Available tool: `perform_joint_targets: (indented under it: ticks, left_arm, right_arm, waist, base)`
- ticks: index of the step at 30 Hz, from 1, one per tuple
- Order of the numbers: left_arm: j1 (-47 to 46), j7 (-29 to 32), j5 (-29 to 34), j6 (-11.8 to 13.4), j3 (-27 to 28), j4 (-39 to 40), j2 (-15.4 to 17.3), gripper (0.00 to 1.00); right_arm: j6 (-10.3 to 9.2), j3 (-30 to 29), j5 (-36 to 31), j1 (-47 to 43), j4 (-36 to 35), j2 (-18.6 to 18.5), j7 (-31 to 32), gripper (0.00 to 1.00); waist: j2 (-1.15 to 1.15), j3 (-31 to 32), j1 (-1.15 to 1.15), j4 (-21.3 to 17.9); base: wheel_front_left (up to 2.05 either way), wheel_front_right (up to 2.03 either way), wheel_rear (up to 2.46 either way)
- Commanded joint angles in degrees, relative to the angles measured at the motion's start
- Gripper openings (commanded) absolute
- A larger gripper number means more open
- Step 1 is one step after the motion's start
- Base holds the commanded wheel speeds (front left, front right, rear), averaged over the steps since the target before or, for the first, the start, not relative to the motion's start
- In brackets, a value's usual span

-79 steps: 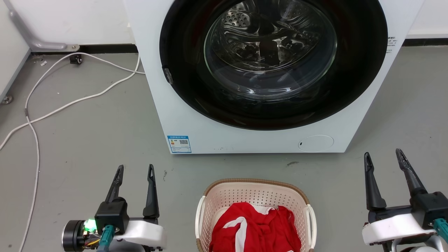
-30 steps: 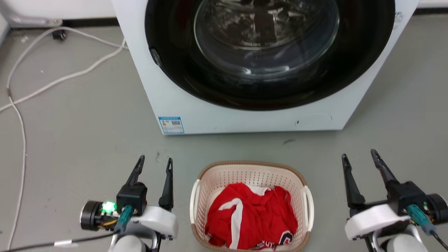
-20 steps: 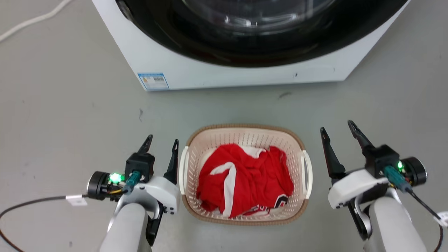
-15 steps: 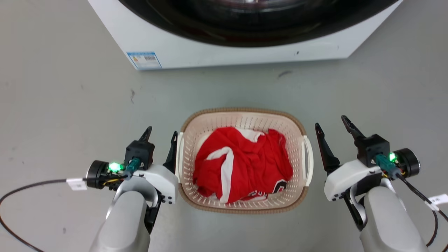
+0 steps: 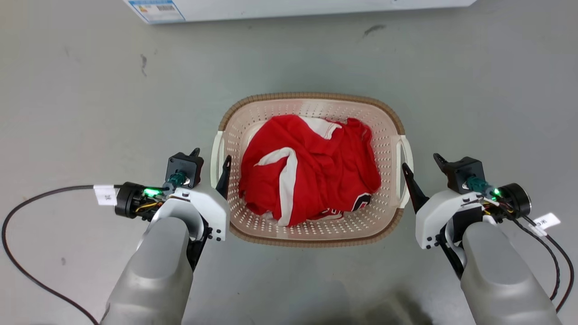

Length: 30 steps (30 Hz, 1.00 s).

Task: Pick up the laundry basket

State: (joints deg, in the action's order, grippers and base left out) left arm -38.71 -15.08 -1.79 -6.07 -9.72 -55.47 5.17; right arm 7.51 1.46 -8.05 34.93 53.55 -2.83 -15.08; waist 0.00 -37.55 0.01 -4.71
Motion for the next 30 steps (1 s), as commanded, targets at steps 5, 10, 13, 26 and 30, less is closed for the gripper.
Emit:
perform_joint_targets:
  ticks: [5,10,13,26,30]
  left_arm:
    - [-3.97,-0.14,-0.38,-0.45,-1.09,-4.46,-0.25,1.00]
    - [-7.77,-0.15,-0.57,-0.82,-2.42,-9.84,-0.75,1.00]
    - [-9.35,-0.14,-0.64,-1.00,-3.23,-12.66,-0.95,1.00]
    - [-13.67,-0.14,-1.19,-1.27,-6.63,-16.93,-1.58,1.00]
    - [-14.35,-0.03,-0.91,-1.32,-8.09,-17.45,-1.69,1.00]
  right_arm:
    - [-0.04,-0.24,0.36,4.25,5.25,-0.09,-0.13,1.00]
    - [-0.04,0.33,1.43,7.46,9.13,-0.08,-0.13,1.00]
    - [-0.04,0.70,1.93,9.01,10.75,-0.09,-0.13,1.00]
    - [-0.04,3.49,5.10,12.40,15.38,-0.09,-0.13,1.00]
    - [-0.04,4.77,6.58,12.79,16.58,-0.08,-0.13,1.00]
  waist:
    - [0.00,-3.36,-0.01,-0.04]
    - [0.00,-6.16,-0.01,0.07]
    - [0.00,-7.84,-0.01,0.15]
    - [0.00,-11.82,-0.01,0.39]
    - [0.00,-12.26,-0.01,0.42]
  base:
    - [0.00,0.00,0.00]
    - [0.00,0.00,0.00]
    - [0.00,0.00,0.00]
    - [0.00,0.00,0.00]
    - [0.00,0.00,0.00]
